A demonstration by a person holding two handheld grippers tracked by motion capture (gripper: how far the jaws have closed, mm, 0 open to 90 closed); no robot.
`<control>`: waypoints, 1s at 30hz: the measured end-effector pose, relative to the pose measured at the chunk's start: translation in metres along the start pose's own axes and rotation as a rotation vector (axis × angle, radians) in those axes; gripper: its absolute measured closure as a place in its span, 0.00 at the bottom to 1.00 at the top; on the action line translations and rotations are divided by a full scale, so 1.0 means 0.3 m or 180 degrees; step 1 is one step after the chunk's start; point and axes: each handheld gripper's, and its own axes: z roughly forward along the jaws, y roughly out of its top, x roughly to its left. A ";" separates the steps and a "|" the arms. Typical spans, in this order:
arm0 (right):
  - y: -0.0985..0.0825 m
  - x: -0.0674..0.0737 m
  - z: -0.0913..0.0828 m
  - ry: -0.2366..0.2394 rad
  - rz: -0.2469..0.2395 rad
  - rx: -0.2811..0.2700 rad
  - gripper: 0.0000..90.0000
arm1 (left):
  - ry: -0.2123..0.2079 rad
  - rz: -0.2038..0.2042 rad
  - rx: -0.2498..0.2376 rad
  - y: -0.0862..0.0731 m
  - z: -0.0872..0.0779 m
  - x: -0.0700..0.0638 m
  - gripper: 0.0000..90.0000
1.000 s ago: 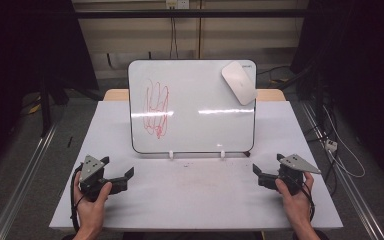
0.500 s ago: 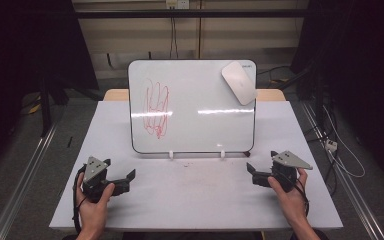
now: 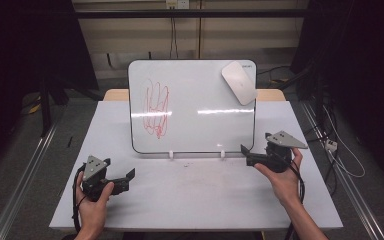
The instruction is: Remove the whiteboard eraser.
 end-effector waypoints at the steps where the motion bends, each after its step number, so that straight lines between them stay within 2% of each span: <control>1: 0.014 -0.001 0.003 0.0018 0.0015 -0.0036 0.06 | -0.0017 -0.0008 0.0004 0.000 0.003 0.000 0.06; 3: 0.039 -0.007 0.012 0.0008 0.0023 -0.0087 0.10 | -0.0036 -0.0016 0.0009 0.003 0.007 0.000 0.06; 8: 0.098 -0.019 0.041 -0.0017 0.0022 -0.0158 0.08 | -0.0061 0.0001 -0.0016 0.007 0.007 -0.001 0.06; 12: 0.151 -0.019 0.056 -0.0065 -0.0111 -0.0143 0.08 | -0.0045 -0.0011 0.0015 0.004 0.003 0.005 0.06; 15: 0.190 -0.019 0.068 -0.0082 -0.0194 -0.0125 0.08 | -0.0048 -0.0029 -0.0016 0.005 0.002 0.005 0.06; 21: 0.275 -0.015 0.102 -0.0144 -0.0477 -0.0010 0.09 | -0.0041 -0.0002 0.0020 0.002 0.002 0.003 0.06; 30: 0.381 -0.018 0.131 -0.0110 -0.0668 -0.0011 0.11 | -0.0001 -0.0016 0.0018 -0.005 -0.010 0.012 0.06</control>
